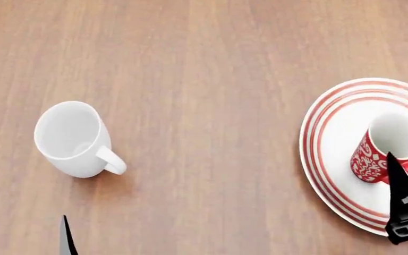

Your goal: Pick up the red mug and put it on the plate

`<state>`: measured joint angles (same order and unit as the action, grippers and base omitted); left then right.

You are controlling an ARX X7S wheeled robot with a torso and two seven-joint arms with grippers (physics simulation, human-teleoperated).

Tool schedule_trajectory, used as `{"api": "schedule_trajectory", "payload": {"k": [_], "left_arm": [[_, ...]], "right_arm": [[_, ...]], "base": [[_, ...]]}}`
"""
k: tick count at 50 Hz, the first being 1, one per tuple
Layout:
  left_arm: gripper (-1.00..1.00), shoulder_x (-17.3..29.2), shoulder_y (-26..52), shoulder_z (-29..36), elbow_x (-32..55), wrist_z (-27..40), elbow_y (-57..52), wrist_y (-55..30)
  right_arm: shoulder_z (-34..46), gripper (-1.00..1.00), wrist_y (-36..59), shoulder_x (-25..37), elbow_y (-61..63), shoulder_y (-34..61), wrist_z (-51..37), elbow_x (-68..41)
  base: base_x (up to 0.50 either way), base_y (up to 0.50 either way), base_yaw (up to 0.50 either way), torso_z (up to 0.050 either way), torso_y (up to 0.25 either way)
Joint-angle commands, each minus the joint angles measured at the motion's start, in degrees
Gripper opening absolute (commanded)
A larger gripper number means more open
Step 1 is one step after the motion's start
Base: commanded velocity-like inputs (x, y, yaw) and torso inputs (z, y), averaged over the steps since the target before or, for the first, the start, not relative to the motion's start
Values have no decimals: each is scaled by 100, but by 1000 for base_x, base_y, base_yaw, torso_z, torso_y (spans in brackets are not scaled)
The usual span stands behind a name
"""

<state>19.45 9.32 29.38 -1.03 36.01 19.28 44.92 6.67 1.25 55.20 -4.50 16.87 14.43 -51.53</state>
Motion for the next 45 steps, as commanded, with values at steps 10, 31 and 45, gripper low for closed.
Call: {"api": "schedule_trajectory", "payload": {"k": [10,31,45], "left_arm": [[100,6,4,13,1,24,1,1],[100,16,10,29,1,40,0,-1],[100,20,13,37,-2,58,2,3]], "right_arm": [[-424,100,-35,433,1299,-387,-362,-331],[-1021,100,-91,785,2343,-681,-824,-693],[-1410,100,-158,972,2914,-944,-969,-822]], "base": [[0,0,0,0,0],[0,0,0,0,0],[0,0,0,0,0]]}}
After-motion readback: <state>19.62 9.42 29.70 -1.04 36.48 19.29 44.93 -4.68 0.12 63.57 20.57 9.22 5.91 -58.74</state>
